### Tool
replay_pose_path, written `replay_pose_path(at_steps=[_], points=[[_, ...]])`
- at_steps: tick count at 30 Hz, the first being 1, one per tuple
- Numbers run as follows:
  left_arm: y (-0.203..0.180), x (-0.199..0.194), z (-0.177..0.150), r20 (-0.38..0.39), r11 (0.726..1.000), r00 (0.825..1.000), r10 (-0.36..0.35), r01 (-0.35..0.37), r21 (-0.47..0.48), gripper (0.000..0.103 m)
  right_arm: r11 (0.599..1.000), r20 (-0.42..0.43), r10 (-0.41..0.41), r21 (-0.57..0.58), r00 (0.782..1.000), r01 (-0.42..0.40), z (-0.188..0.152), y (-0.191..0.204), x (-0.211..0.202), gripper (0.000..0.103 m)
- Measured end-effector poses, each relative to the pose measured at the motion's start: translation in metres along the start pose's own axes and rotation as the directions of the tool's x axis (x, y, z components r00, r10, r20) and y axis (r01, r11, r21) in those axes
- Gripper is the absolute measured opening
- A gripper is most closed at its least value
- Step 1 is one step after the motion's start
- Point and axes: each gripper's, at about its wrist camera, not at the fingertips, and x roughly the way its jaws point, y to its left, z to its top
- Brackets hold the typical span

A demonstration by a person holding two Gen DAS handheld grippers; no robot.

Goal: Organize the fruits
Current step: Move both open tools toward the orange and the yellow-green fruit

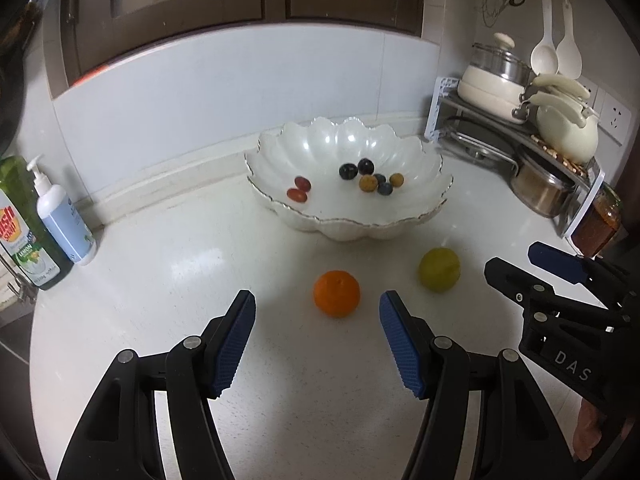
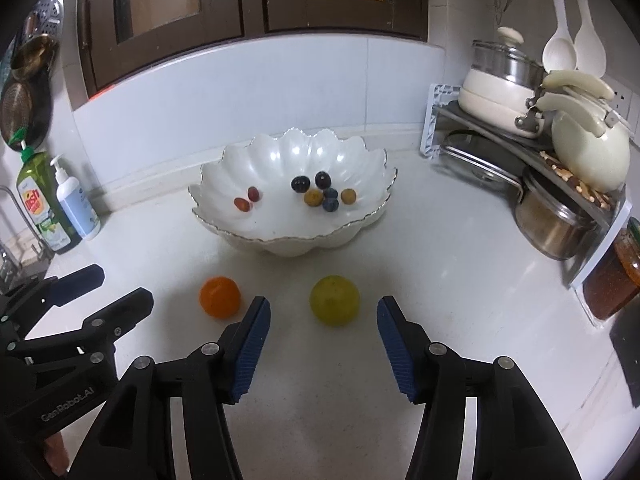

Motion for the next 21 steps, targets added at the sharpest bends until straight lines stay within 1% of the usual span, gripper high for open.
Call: replay_pose_path(at_steps=[2,3,4,10,13,21], points=[[0.0,0.004,-0.002,-0.009,1.0,1.0,-0.016,0.016,-0.008,0.067,1.0,-0.011,0.009,0.004,1.0,-0.009,-0.001,-0.001,0.005,0.057],[0.0,0.006,-0.003,-0.009,1.0,1.0,-0.018,0.018,-0.007,0.071,1.0,-0.015,0.011,0.007,1.0,-0.01,-0.002,-0.001,0.007,0.057],[0.0,0.008,-0.003,-0.007,1.0,1.0,-0.017,0.017,-0.005,0.071,1.0,-0.018,0.012,0.011,1.0,-0.012,-0.003,-0.002,0.009,0.057],[-0.004,0.018,-0.006,-0.013,1.0,1.0,-0.022,0.022,0.008,0.071,1.0,-0.034,0.021,0.021,0.999,-0.02,-0.006,-0.004,0.021,0.057],[-0.004,0.024,-0.005,-0.015,1.0,1.0,-0.011,0.011,0.011,0.071,1.0,-0.041,0.016,0.021,0.999,-0.015,-0.007,-0.006,0.028,0.057],[-0.007,0.046,-0.006,-0.045,1.0,0.999,-0.017,0.017,0.0,0.071,1.0,-0.064,0.02,0.024,0.998,-0.018,-0.009,-0.012,0.047,0.057]])
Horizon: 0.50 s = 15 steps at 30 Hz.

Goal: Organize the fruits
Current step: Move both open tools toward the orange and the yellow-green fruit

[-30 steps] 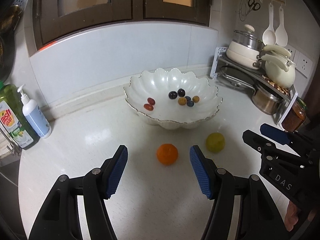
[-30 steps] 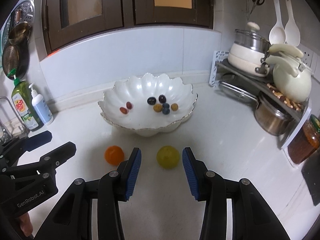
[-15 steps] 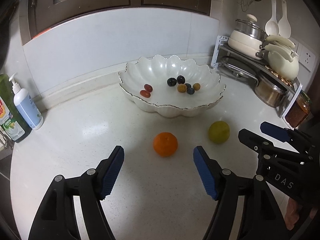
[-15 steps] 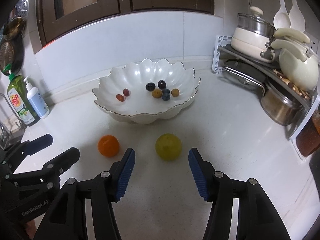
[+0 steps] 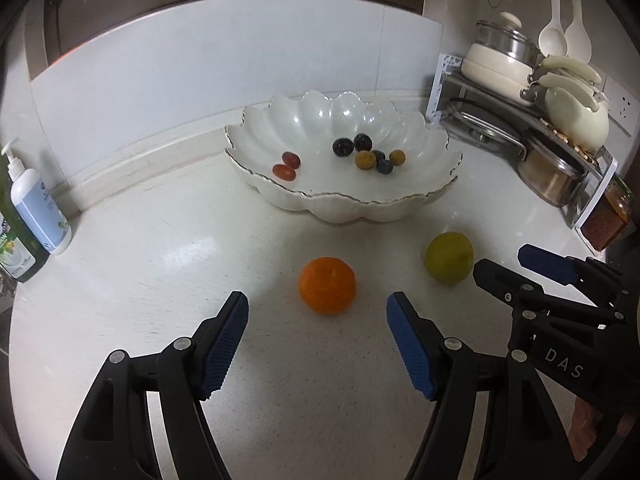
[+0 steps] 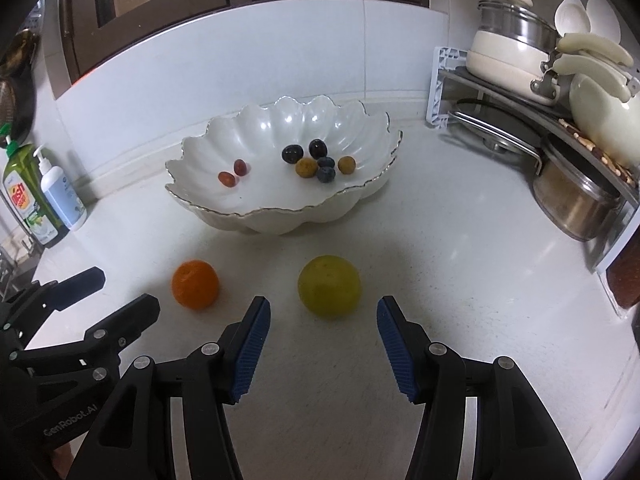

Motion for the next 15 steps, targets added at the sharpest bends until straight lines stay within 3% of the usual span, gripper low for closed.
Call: replay_pose_path(at_steps=[15], points=[[-0.005,0.041,0.005,-0.06,1.0,0.998,-0.002,0.002,-0.008,0.071,1.0,-0.043,0.012,-0.009,0.999,-0.013,0.006,-0.008,0.034,0.057]])
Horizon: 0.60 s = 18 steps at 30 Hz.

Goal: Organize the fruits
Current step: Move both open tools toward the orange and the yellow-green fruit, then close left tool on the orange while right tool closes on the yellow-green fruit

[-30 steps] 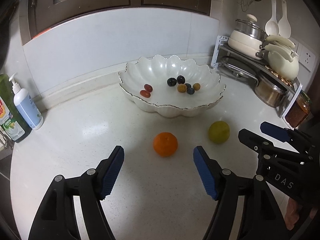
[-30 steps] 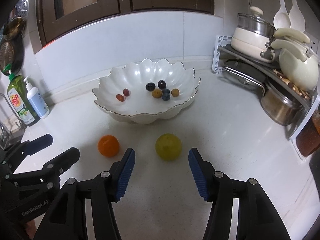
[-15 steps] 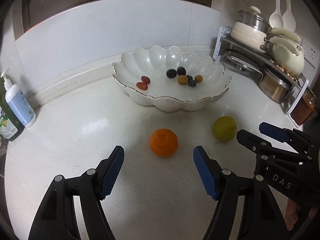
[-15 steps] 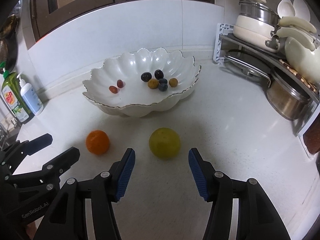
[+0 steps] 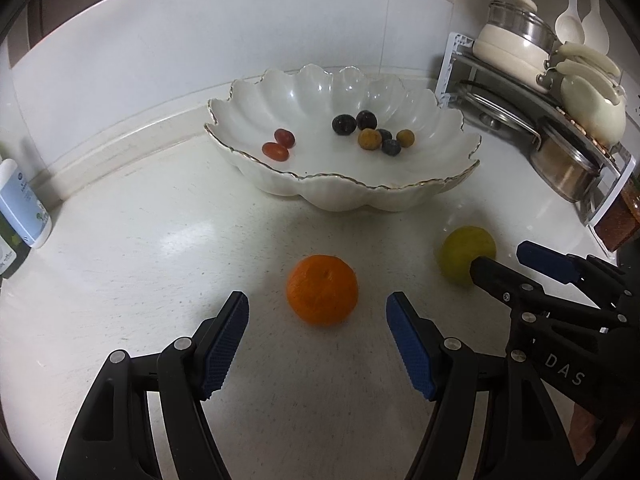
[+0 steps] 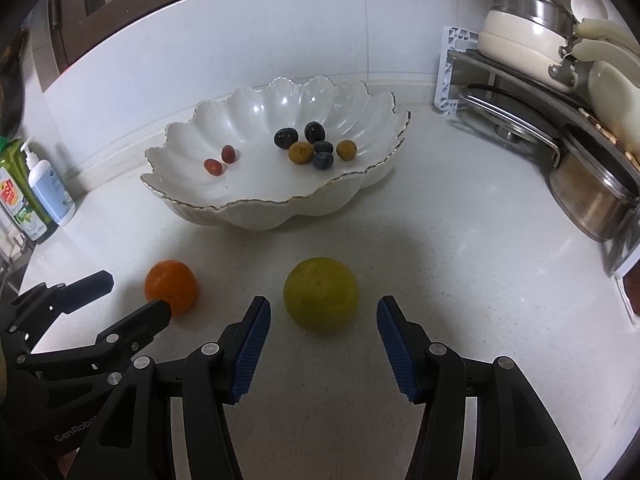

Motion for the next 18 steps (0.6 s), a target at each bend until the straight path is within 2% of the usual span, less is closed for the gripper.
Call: replay_pose_path(at_steps=[11,18], points=[[0.002,0.022,0.004,-0.025,1.0,1.0,-0.003,0.002,-0.018,0.07,1.0,-0.022,0.006,-0.006,1.0,-0.006,0.006,0.001,0.019,0.057],[0.001,0.028,0.007,-0.019,1.0,1.0,-0.002,0.002,-0.003,0.059,1.0,-0.038,0.009,-0.007,0.999,-0.009,0.008,0.002,0.028,0.056]])
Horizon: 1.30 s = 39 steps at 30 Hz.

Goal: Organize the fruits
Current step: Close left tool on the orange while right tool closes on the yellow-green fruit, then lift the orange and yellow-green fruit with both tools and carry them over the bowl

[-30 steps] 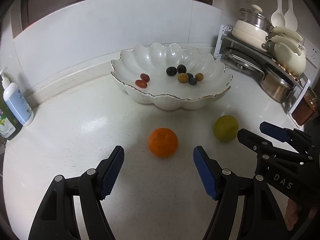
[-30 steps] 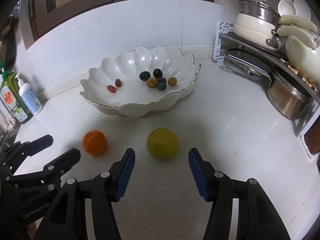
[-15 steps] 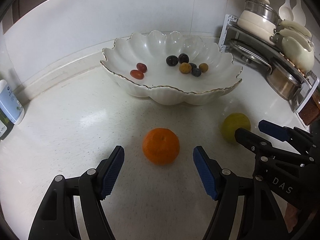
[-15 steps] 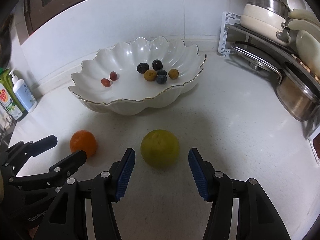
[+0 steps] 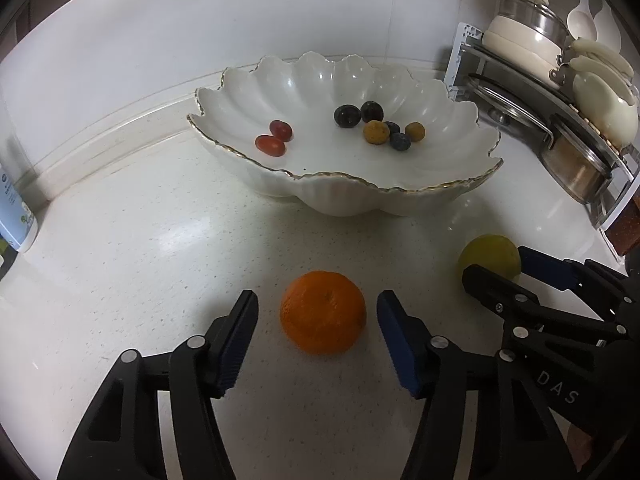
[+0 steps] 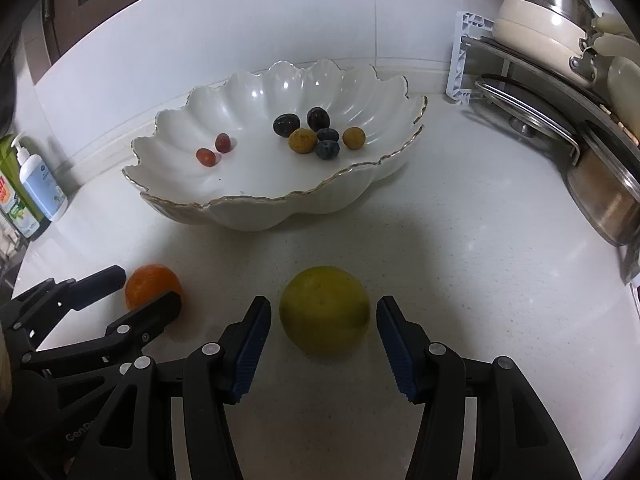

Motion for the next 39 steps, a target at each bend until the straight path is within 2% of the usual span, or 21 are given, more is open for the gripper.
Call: replay_pose_path(at_steps=[5,15,26,39], points=[[0.0,0.004,0.001,-0.014,1.0,1.0,-0.019,0.018,-0.009,0.045,1.0,-0.012,0.004,0.005,1.0,-0.004,0.0,0.0,0.004,0.051],[0.0,0.004,0.001,-0.018,1.0,0.999,-0.029,0.028,-0.014,0.043,1.0,-0.006,0.004,0.001,1.0,-0.004,0.001,0.0,0.004,0.05],[0.003,-0.014,0.001,0.008,0.999,0.999,-0.033,0.033,-0.024,0.043,1.0,0.029,0.01,-0.003,1.0,-0.01,-0.001,0.004,-0.017,0.05],[0.004,-0.056,0.002,0.085,1.0,0.996,-0.02,0.022,-0.021,0.043,1.0,0.097,0.014,-0.013,0.995,-0.013,0.001,0.013,-0.054,0.05]])
